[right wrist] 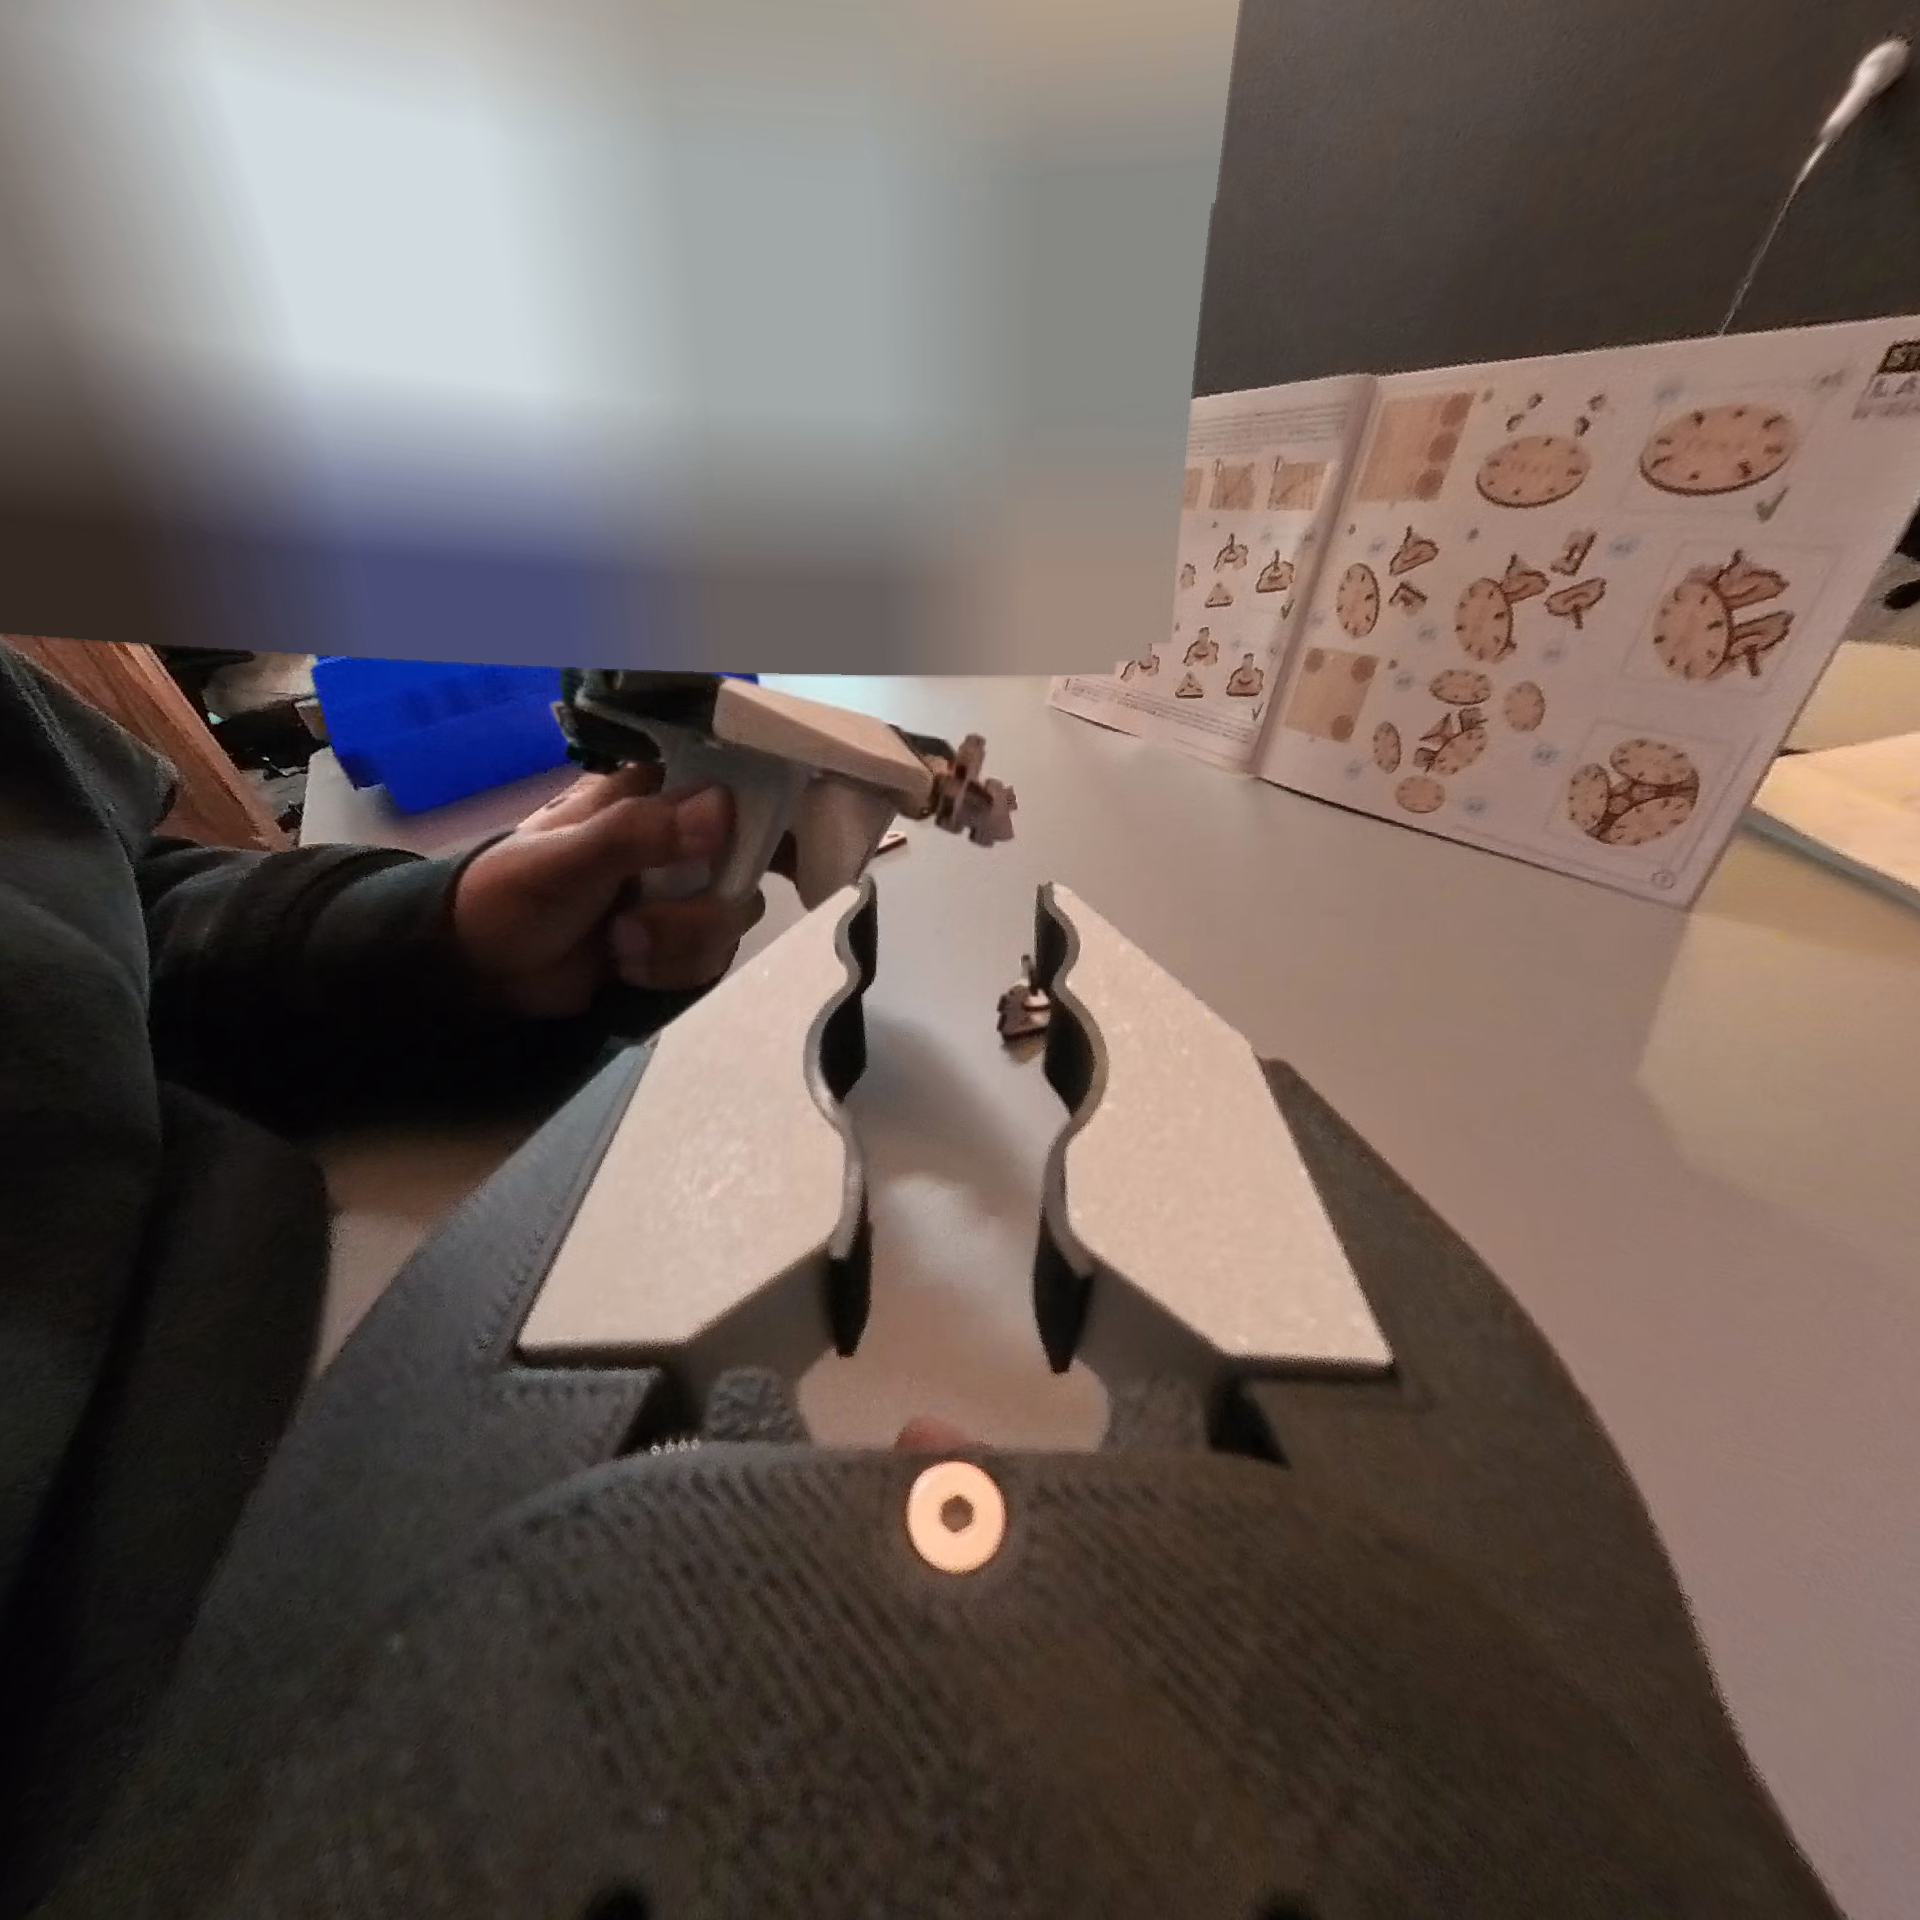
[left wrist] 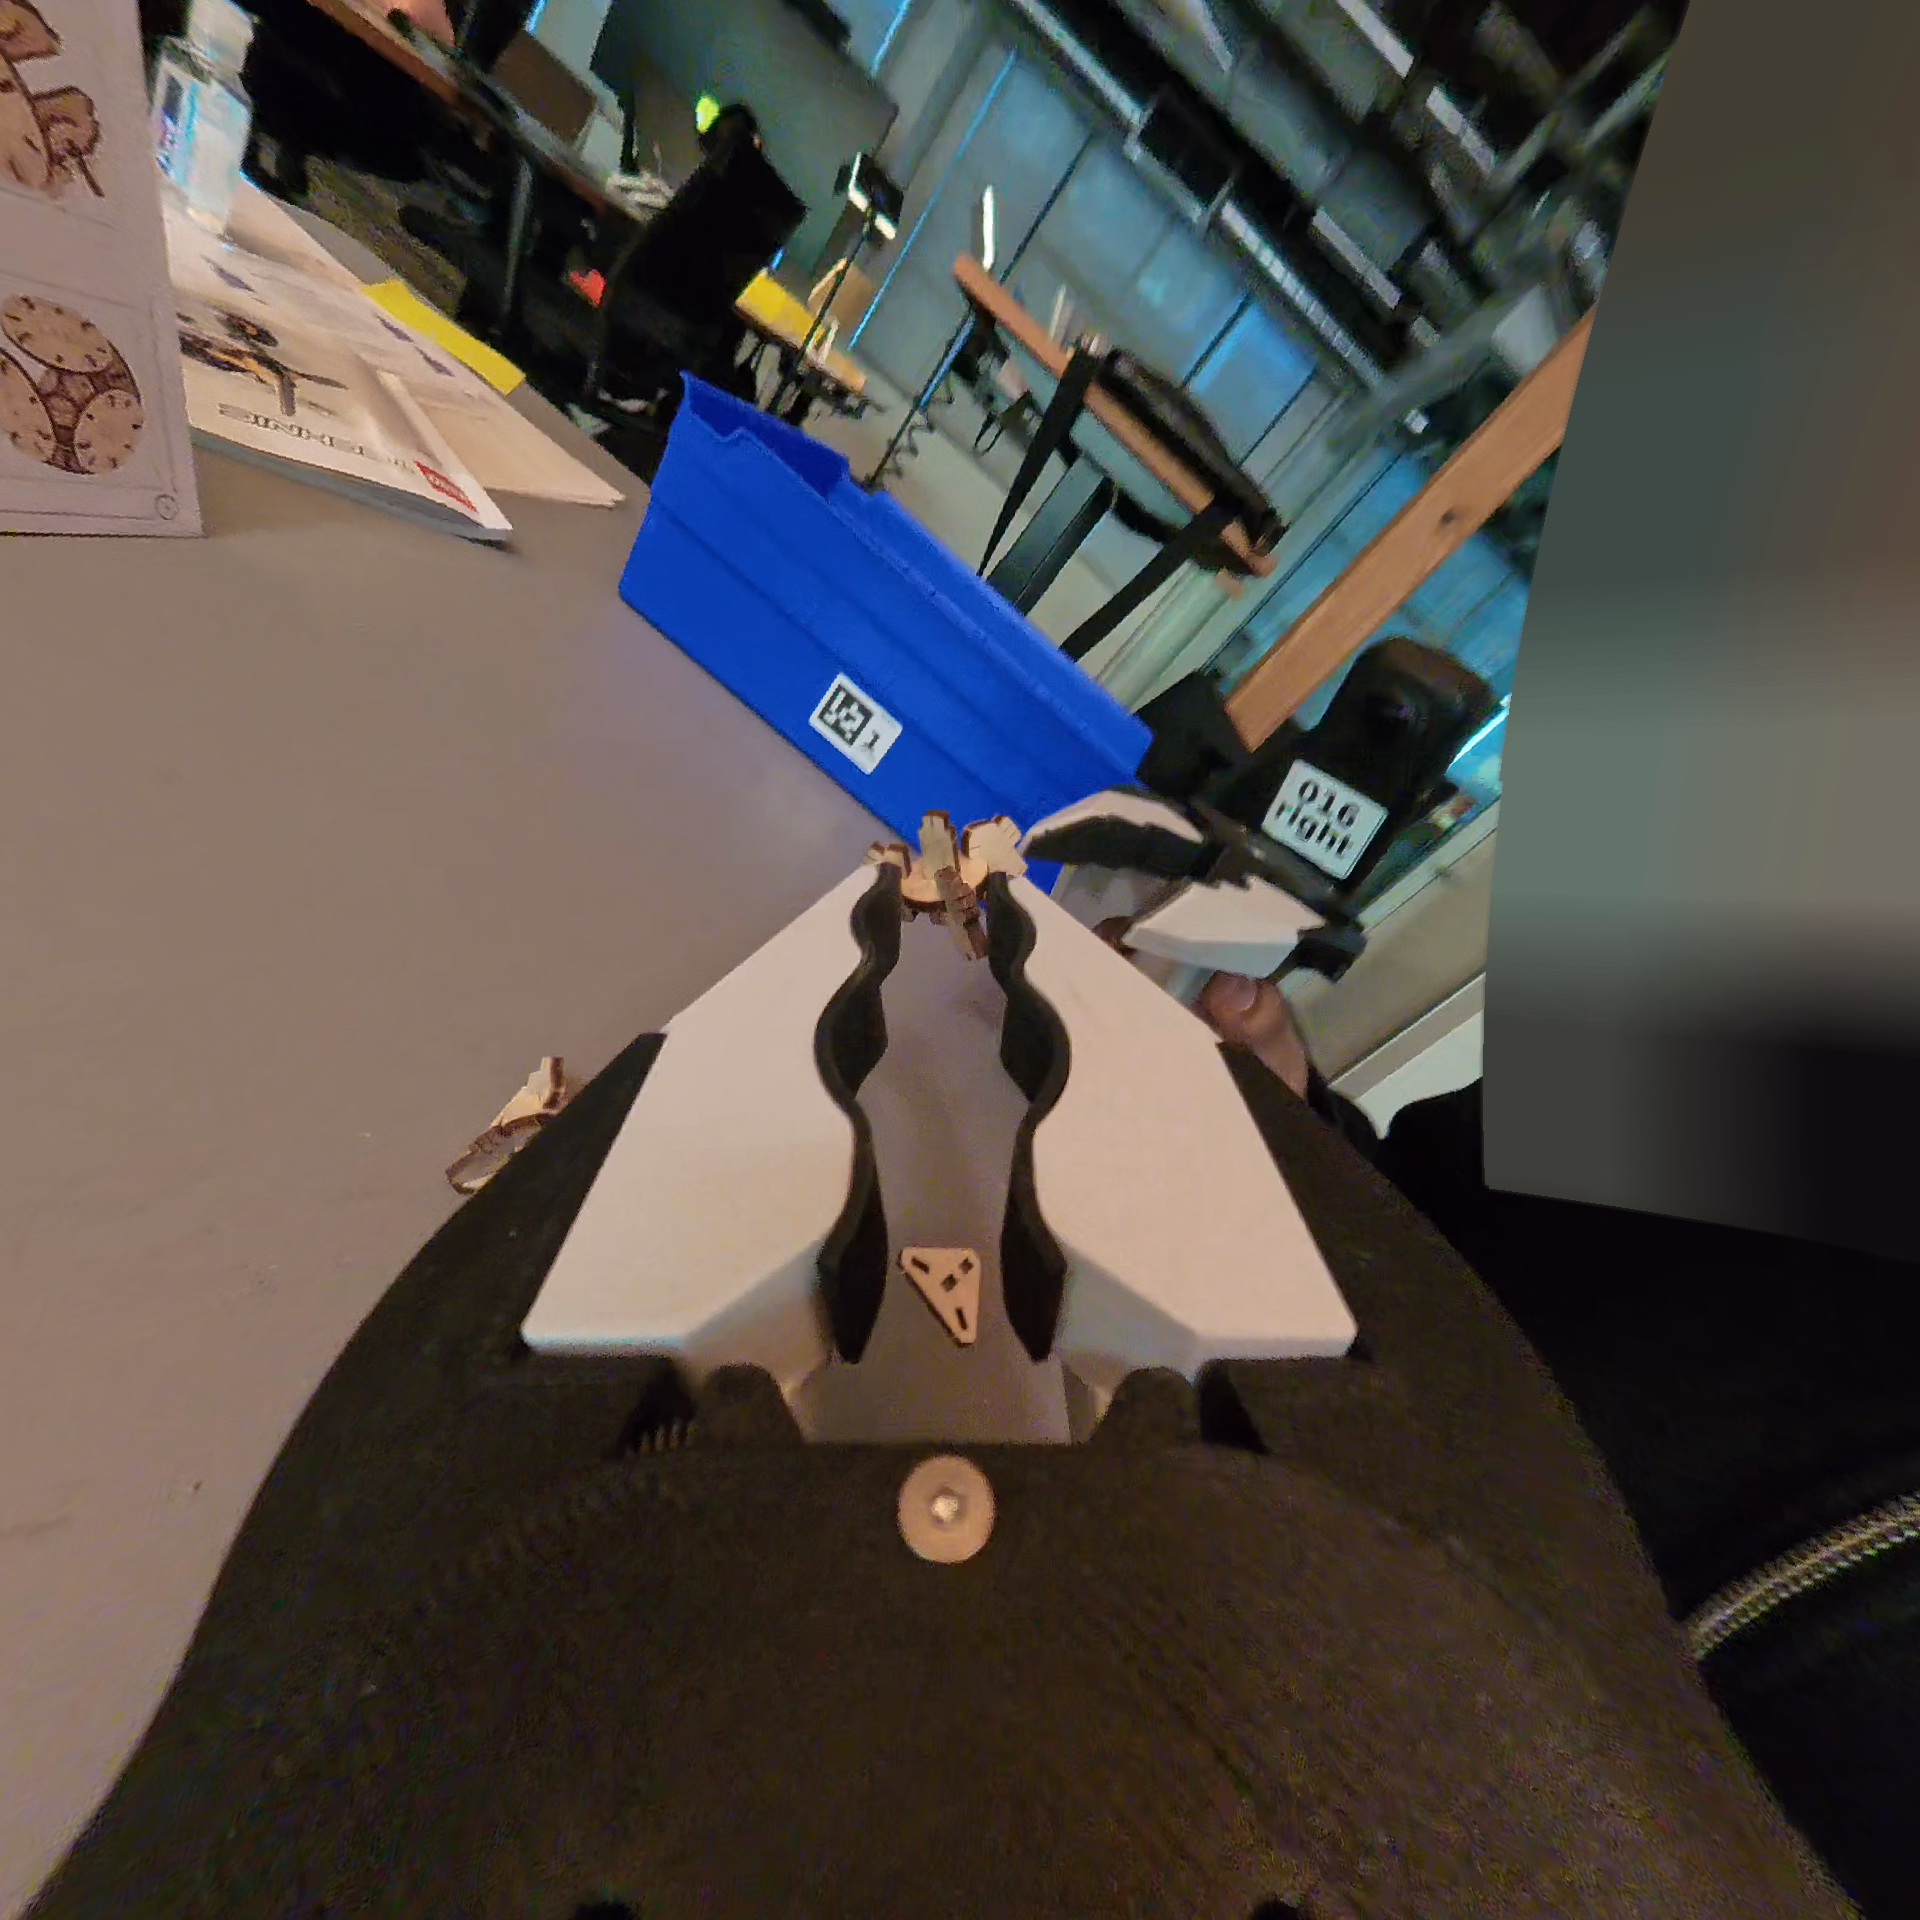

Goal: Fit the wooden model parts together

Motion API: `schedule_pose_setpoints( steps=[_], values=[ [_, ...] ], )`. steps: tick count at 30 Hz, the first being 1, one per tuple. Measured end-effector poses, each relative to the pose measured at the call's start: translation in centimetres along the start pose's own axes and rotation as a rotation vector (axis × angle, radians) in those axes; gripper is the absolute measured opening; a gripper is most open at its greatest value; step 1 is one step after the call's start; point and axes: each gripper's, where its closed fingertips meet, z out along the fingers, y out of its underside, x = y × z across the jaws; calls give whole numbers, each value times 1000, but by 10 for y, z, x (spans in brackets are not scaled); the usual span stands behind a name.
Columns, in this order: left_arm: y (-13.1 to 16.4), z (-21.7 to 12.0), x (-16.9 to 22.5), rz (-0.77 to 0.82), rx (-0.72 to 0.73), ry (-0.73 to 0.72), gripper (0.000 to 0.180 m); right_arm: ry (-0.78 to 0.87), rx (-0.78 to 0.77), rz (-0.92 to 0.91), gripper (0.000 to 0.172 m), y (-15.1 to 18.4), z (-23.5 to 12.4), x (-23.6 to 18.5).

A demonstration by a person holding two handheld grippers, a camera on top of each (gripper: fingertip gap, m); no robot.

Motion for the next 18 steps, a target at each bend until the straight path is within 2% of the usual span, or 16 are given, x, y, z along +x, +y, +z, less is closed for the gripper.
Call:
schedule_pose_setpoints(
  steps=[3, 6, 8, 14, 18],
  values=[
    [-6, -4, 1, -66, 38, 62, 14, 3, -15, -49, 26, 2, 1, -3],
    [-5, -3, 12, -98, 32, 162, 14, 2, -31, -118, 10, 3, 2, -6],
    [-3, -2, 22, -109, 17, 235, 14, -9, -32, -178, 6, 2, 2, -12],
    [10, 1, 44, -61, -71, 354, 14, -129, 64, -358, 13, -10, -6, -43],
    [18, 0, 60, -74, -135, 468, 14, -132, 107, -418, 14, -16, -19, -41]
  ],
)
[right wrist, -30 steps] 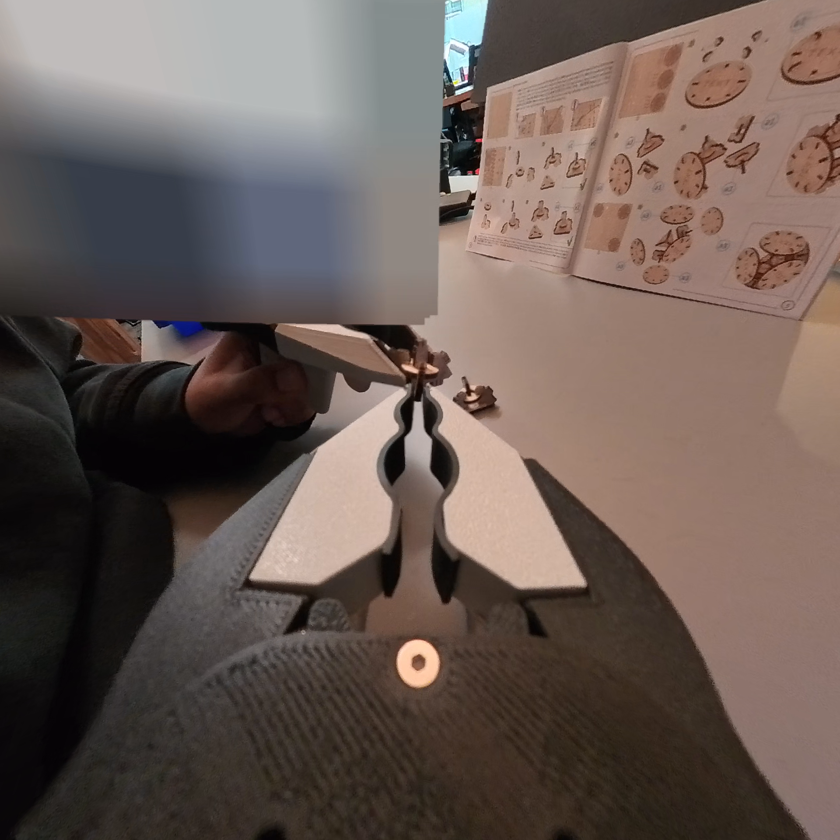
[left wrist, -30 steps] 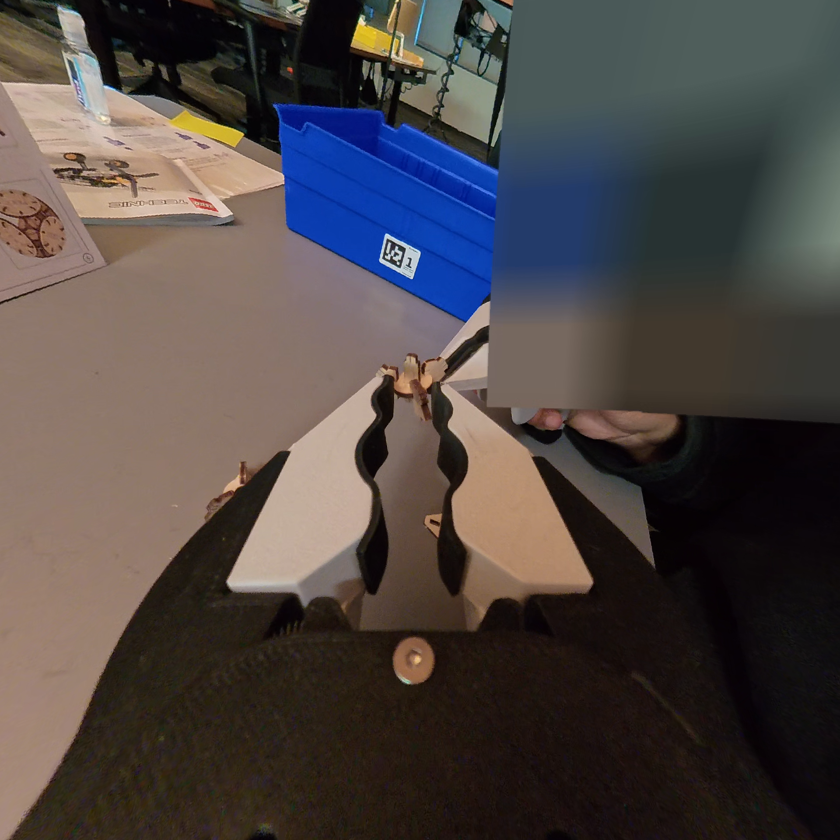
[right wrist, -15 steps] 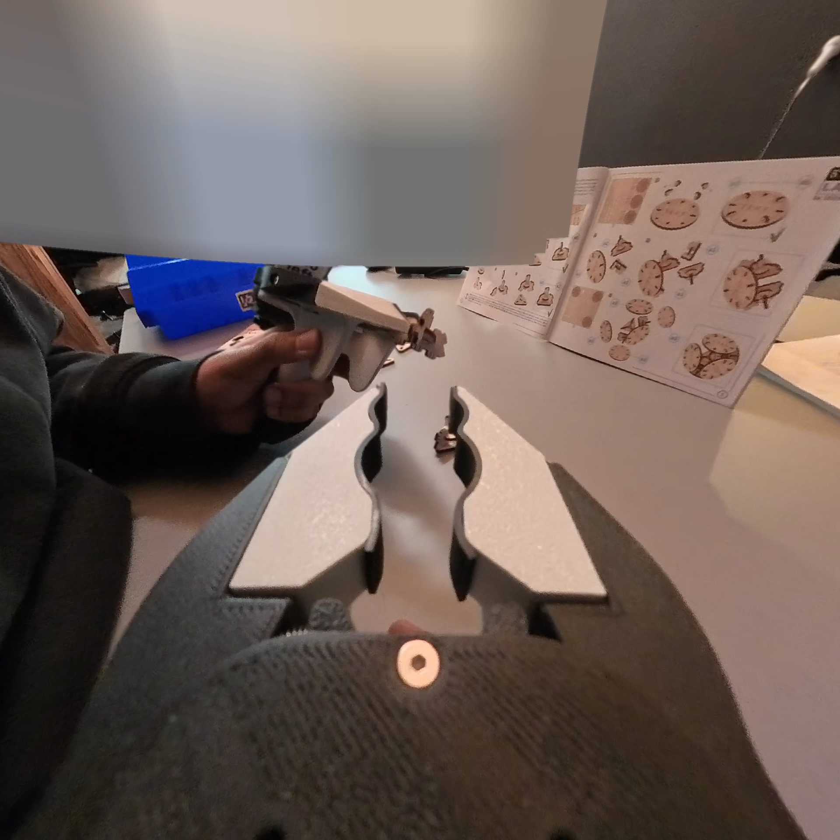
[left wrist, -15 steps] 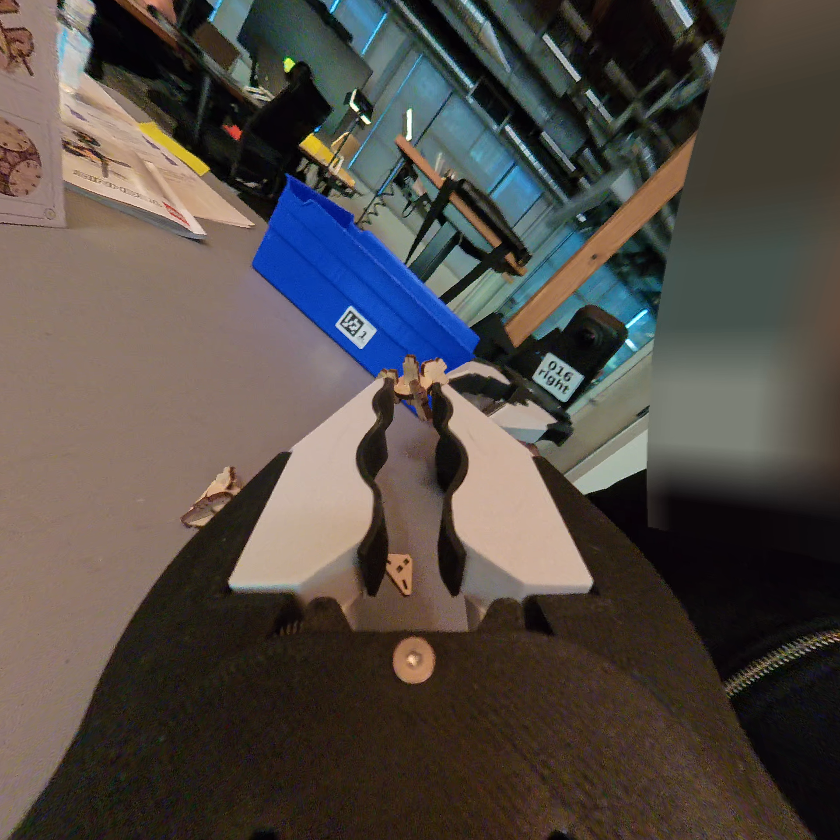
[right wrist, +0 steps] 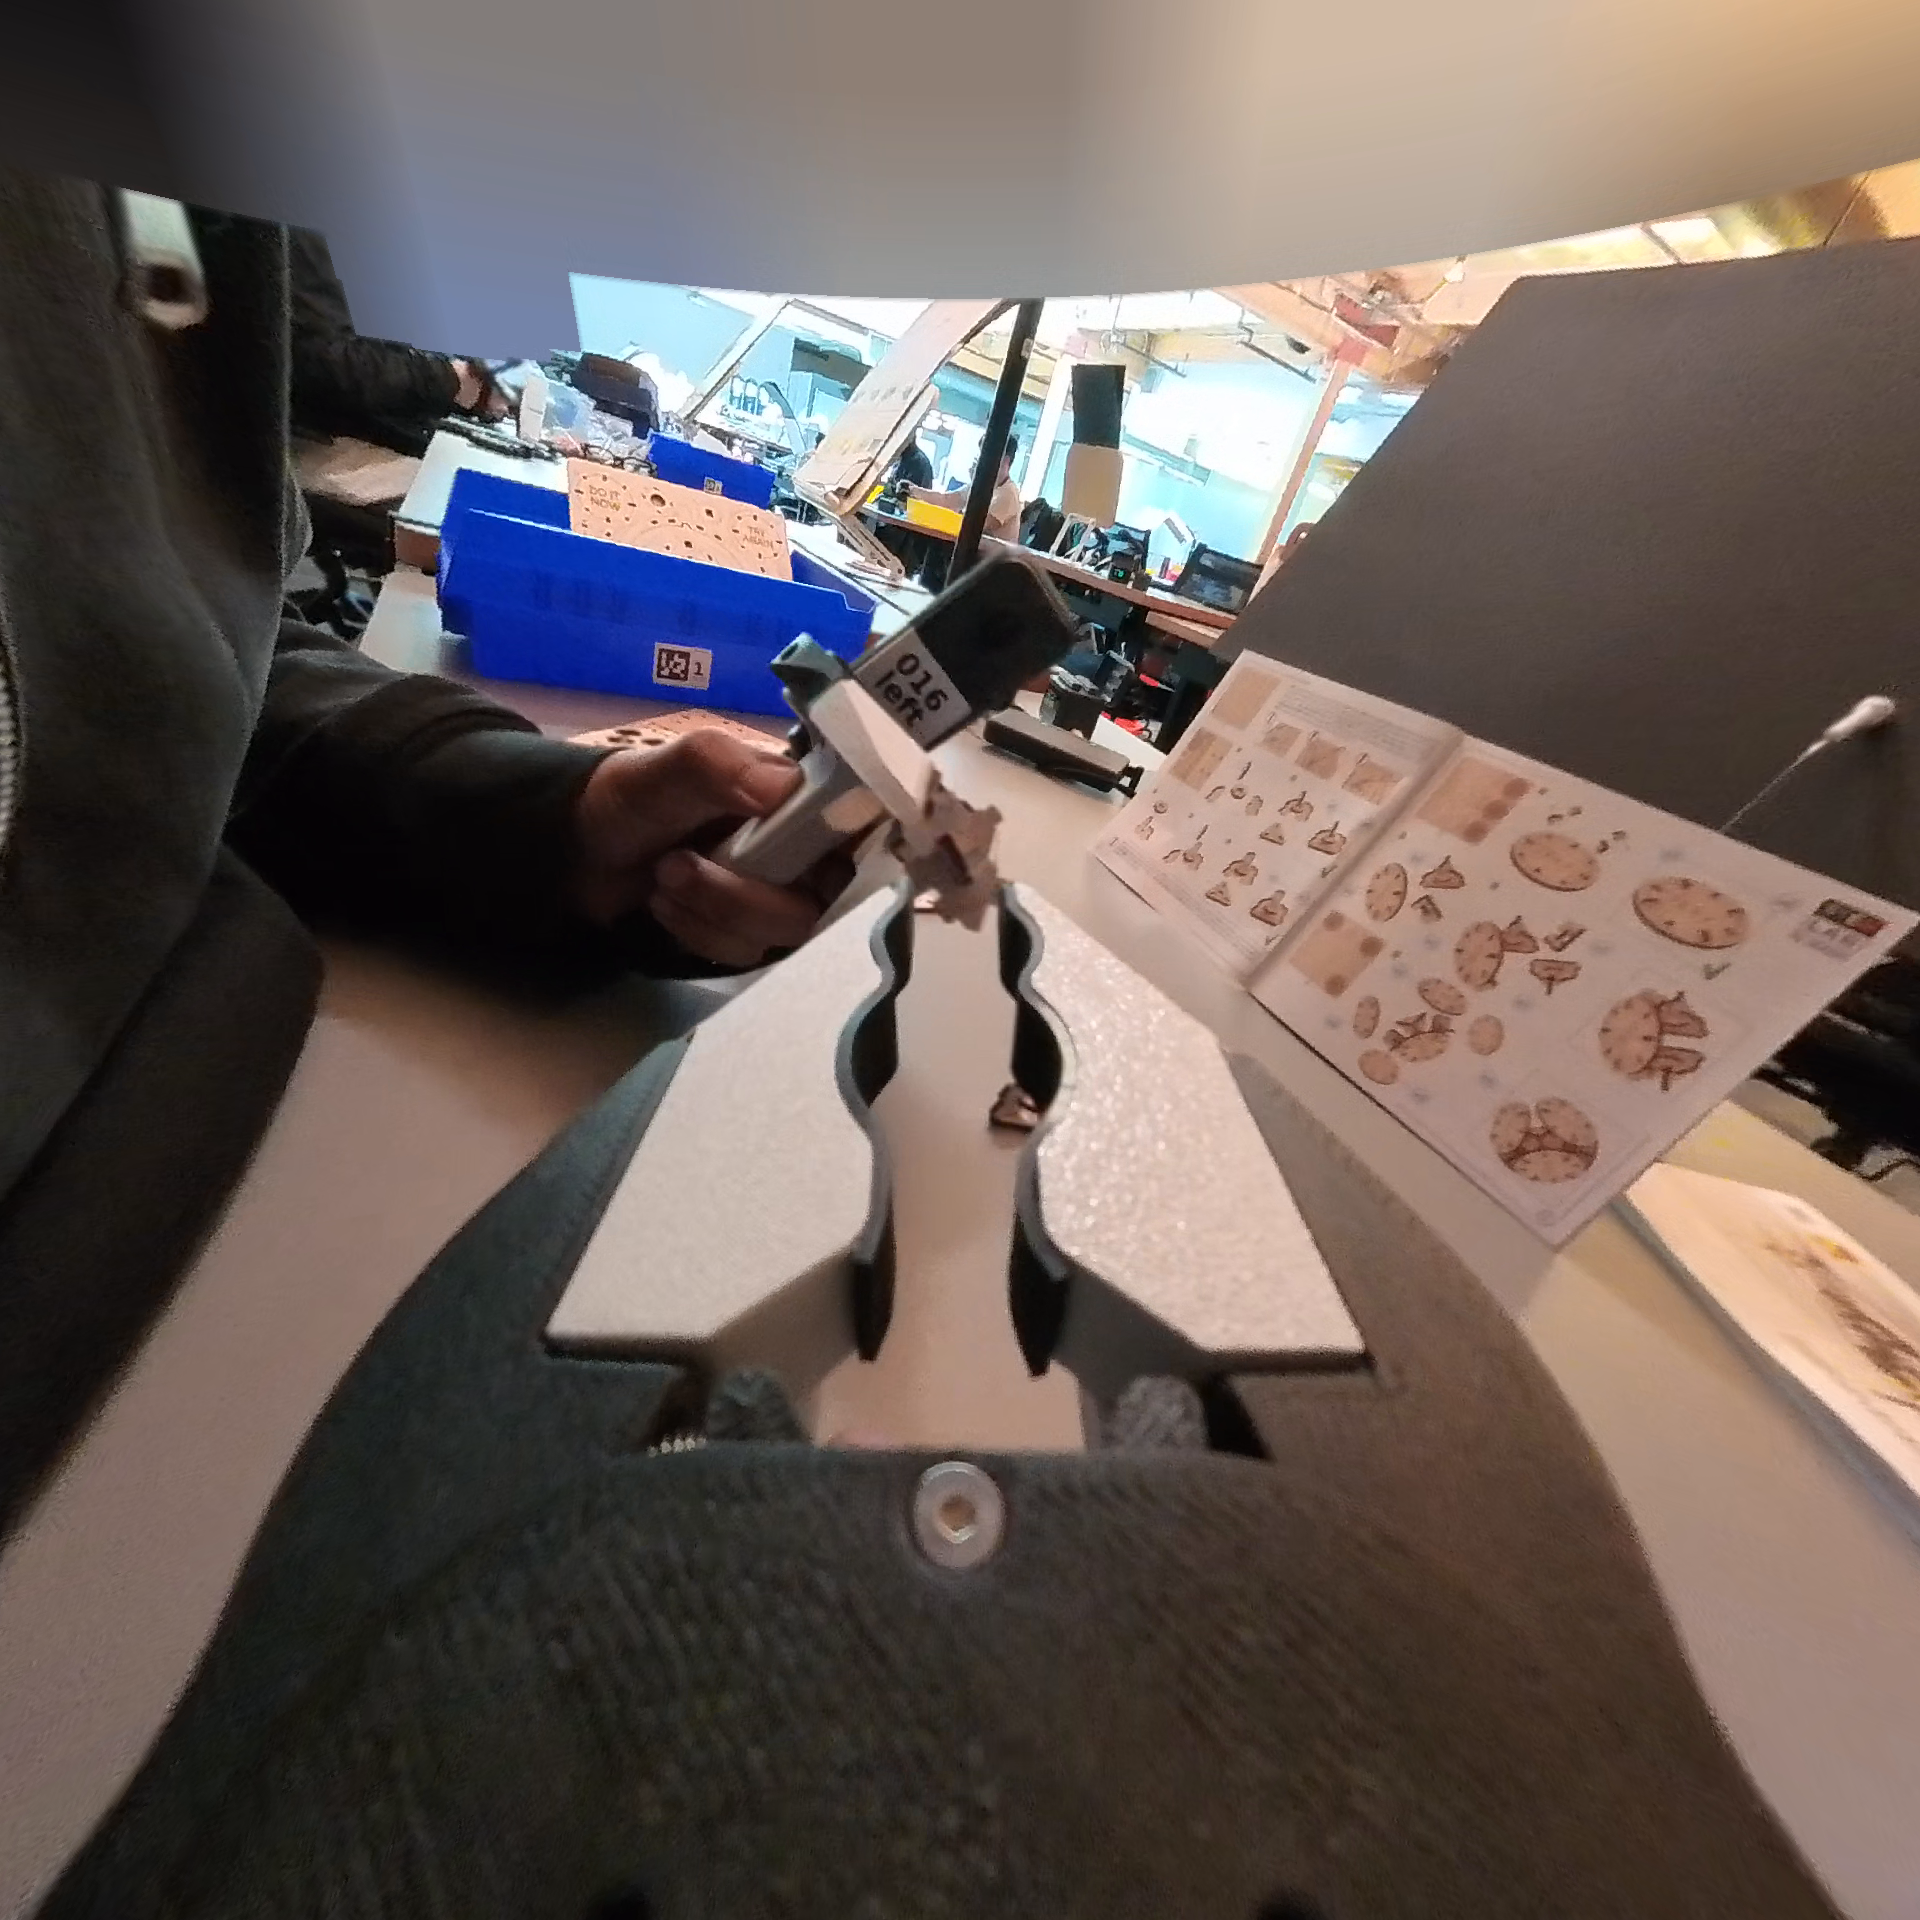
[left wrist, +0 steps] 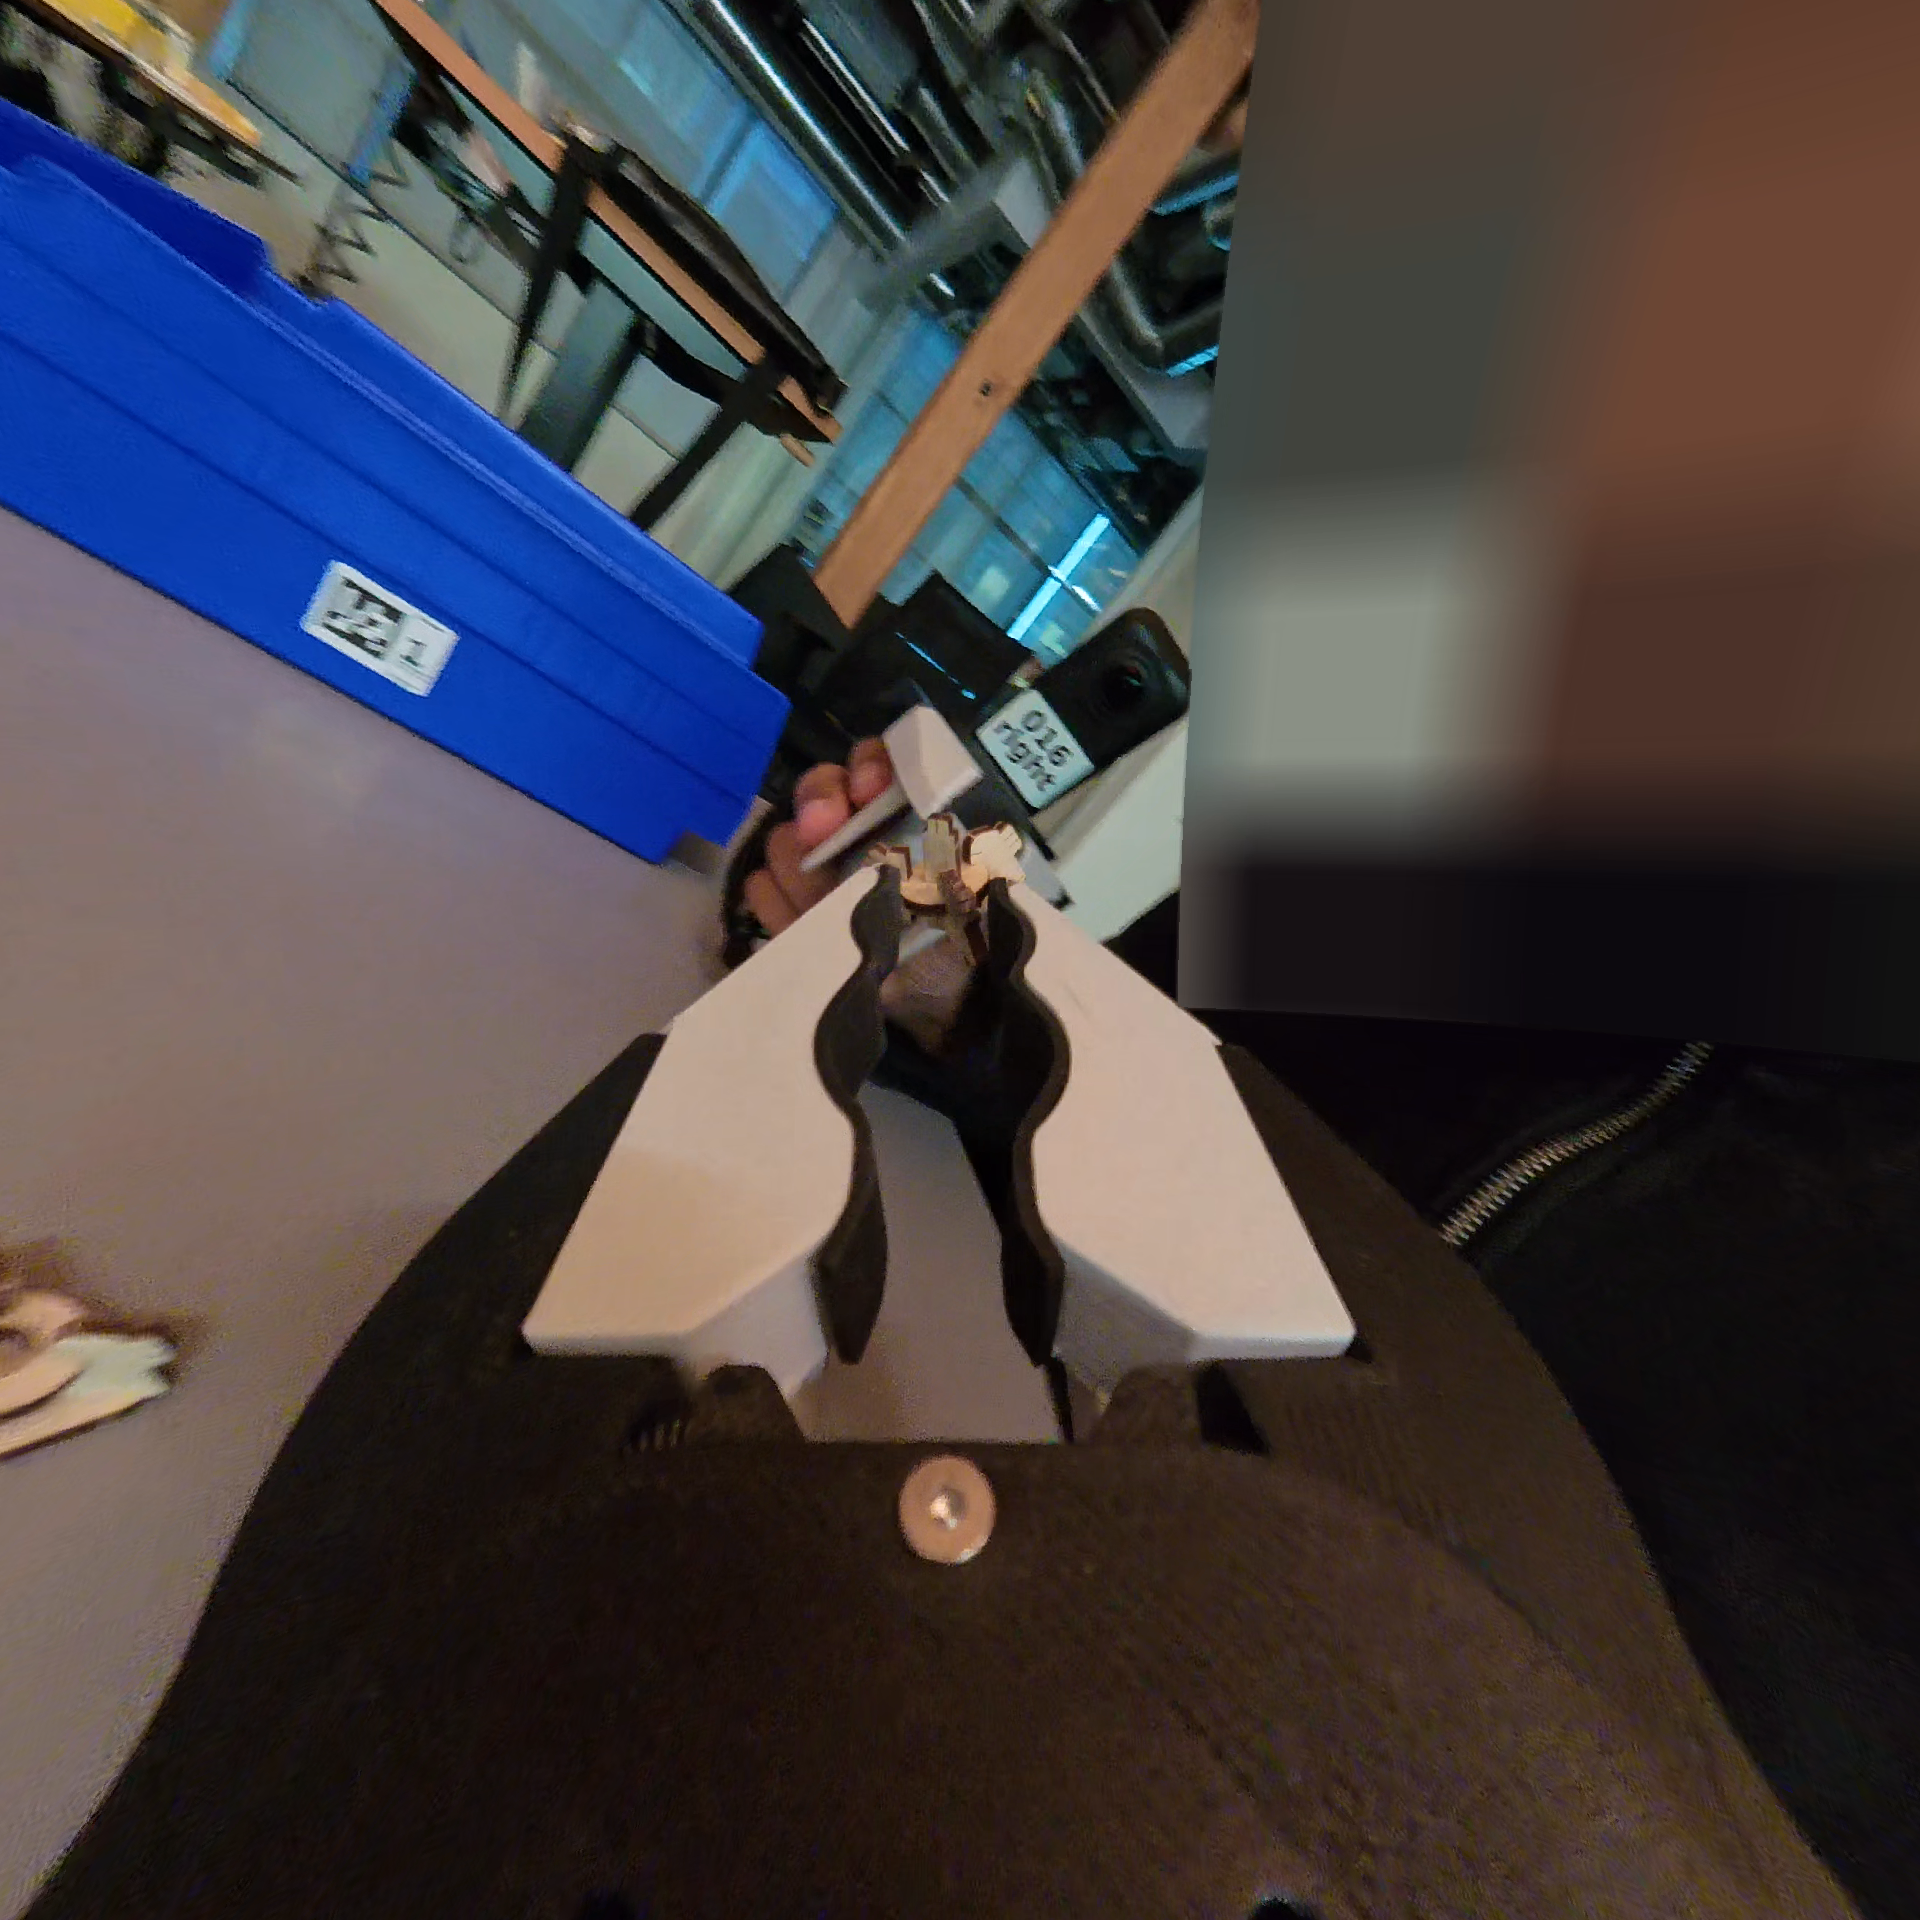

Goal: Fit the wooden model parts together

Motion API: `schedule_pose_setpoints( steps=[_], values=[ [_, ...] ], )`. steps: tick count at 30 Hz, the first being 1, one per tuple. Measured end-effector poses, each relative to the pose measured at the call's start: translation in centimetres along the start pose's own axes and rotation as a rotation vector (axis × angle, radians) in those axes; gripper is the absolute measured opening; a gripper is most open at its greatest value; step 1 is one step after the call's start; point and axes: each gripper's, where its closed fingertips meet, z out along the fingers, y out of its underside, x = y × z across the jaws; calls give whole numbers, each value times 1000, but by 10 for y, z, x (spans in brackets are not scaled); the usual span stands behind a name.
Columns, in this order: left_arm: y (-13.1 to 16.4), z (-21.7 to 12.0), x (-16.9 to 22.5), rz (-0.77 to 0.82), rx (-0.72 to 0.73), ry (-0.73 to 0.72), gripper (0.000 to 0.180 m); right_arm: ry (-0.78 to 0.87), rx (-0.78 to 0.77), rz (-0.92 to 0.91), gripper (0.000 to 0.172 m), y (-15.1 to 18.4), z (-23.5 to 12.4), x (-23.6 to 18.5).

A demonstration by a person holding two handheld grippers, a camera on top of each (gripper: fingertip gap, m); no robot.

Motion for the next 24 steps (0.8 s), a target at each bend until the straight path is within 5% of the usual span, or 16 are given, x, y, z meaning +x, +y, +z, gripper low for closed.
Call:
schedule_pose_setpoints(
  steps=[7, 20, 24],
  values=[
    [23, 15, 21, -145, -120, 217, 14, -124, 35, -95, 11, -6, -4, -26],
    [29, 18, 22, -169, -144, 241, 14, -148, 16, -117, 0, -3, -4, -32],
    [23, 15, 14, -136, -127, 180, 30, -129, 3, -104, 0, -1, -3, -27]
  ],
)
